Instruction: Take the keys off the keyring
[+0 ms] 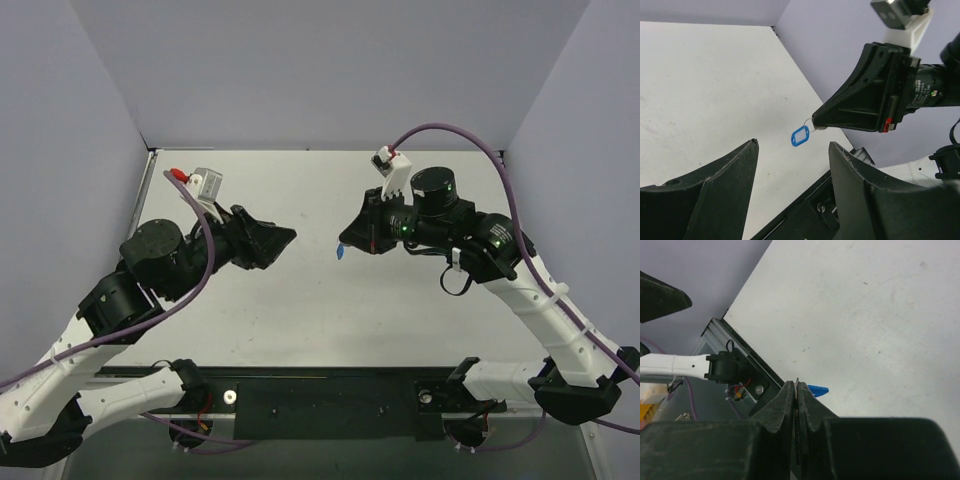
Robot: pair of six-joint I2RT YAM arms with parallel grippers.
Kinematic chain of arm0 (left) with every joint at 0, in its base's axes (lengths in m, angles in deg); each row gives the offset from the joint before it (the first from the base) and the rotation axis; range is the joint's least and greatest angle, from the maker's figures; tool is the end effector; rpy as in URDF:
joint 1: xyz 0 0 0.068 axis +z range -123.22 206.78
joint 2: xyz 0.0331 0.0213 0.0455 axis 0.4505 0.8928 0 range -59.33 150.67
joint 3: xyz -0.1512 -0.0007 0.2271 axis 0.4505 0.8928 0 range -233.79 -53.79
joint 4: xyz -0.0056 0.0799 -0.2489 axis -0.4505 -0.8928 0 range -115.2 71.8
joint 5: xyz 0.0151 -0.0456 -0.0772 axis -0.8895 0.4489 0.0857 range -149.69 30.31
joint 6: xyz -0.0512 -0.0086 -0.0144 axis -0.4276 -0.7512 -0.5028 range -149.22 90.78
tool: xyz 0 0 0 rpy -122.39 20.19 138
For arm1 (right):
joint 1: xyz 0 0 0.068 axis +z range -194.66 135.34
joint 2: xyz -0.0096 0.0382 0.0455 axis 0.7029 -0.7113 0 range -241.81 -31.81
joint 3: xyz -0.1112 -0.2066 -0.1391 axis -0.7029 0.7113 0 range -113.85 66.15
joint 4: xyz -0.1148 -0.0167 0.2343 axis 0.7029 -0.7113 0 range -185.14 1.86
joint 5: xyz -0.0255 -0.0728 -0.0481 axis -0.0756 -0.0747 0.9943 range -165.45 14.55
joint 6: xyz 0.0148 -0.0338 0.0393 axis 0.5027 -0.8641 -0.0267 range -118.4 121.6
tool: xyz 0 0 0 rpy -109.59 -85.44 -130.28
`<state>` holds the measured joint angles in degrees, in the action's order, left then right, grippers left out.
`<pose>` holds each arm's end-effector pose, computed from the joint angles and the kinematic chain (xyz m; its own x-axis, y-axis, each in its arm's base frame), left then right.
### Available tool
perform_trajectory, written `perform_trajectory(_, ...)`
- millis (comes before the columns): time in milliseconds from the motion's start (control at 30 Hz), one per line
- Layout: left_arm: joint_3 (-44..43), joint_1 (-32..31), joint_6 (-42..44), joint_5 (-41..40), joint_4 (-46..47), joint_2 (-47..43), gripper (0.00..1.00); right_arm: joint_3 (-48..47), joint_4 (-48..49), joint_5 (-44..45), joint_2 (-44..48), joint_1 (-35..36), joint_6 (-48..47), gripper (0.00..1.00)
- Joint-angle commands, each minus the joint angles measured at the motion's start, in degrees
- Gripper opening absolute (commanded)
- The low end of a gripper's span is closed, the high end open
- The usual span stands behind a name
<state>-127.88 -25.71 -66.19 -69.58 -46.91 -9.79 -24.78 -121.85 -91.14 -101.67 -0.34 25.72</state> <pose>0.0995 -0.1195 0.4630 -0.4424 -0.3965 -0.8044 0.5145 0.6225 -0.5898 0.1662 0.1759 0.4817 -0.4948 0.0665 -0.8665 -0.7223 0.5229 0.4526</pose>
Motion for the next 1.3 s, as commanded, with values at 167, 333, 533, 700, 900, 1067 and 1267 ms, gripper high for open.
perform_trajectory(167, -4.0, 11.3, 6.3, 29.7, 0.0, 2.8, 0.65, 10.2, 18.0, -21.3, 3.9, -1.4, 7.6, 0.00)
perform_trajectory(333, -4.4, 18.7, 4.0, 45.8, 5.7, 4.6, 0.58, 14.2, 28.8, -27.4, 6.1, -2.5, 12.5, 0.00)
perform_trajectory(533, -2.6, 21.4, -1.7, 56.4, 14.1, 6.4, 0.54, 17.1, 40.6, -30.5, 6.5, -4.5, 19.9, 0.00)
perform_trajectory(700, -1.9, 21.4, -3.1, 55.7, 15.7, 7.3, 0.49, 17.1, 42.8, -29.5, 6.5, -5.1, 20.8, 0.00)
perform_trajectory(900, -1.2, 21.4, -5.0, 56.1, 18.5, 8.2, 0.45, 17.7, 46.4, -29.8, 6.3, -5.4, 23.4, 0.00)
perform_trajectory(1067, -0.6, 21.4, -5.9, 56.0, 20.4, 8.5, 0.38, 17.6, 47.5, -29.9, 6.1, -5.4, 24.2, 0.00)
perform_trajectory(1267, -0.1, 21.4, -7.4, 55.9, 22.7, 8.8, 0.33, 17.6, 47.8, -29.9, 5.9, -5.4, 24.7, 0.00)
